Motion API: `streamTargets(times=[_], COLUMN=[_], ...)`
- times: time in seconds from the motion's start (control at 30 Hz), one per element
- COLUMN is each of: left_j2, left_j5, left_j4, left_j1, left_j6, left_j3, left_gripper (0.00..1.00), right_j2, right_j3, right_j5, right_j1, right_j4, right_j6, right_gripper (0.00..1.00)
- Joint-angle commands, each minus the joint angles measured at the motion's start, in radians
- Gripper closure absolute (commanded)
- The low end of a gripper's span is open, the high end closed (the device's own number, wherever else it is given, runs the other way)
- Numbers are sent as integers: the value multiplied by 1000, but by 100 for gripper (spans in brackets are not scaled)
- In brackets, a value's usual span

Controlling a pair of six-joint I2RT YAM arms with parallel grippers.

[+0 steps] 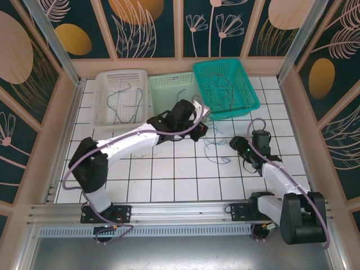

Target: Untangle the cables

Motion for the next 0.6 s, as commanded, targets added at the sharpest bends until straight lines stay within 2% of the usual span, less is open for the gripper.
streamTargets(times=[0.0, 0.23, 0.33, 0.47, 0.57], left_j2=[-86, -228, -258, -251, -243], left_j5=[-64, -199, -318, -537, -679], left_j4=[38, 94, 66, 4, 38], left_j1=[-4, -4, -4, -4, 1], left_j6=[37, 97, 153, 220, 235], left_j3=[-19, -52, -60, -49, -73], left_gripper=[100, 100, 100, 100, 100], right_j2=[-55, -122, -117, -100, -101], right_j3=[4, 3, -4, 4, 7], right_j5=[6, 8, -6, -11, -19], right_j1=[-5, -5, -3, -2, -1], right_j4=[14, -2, 9, 5, 8], right_j6=[4, -20, -23, -29, -28], right_gripper=[33, 33, 33, 33, 34])
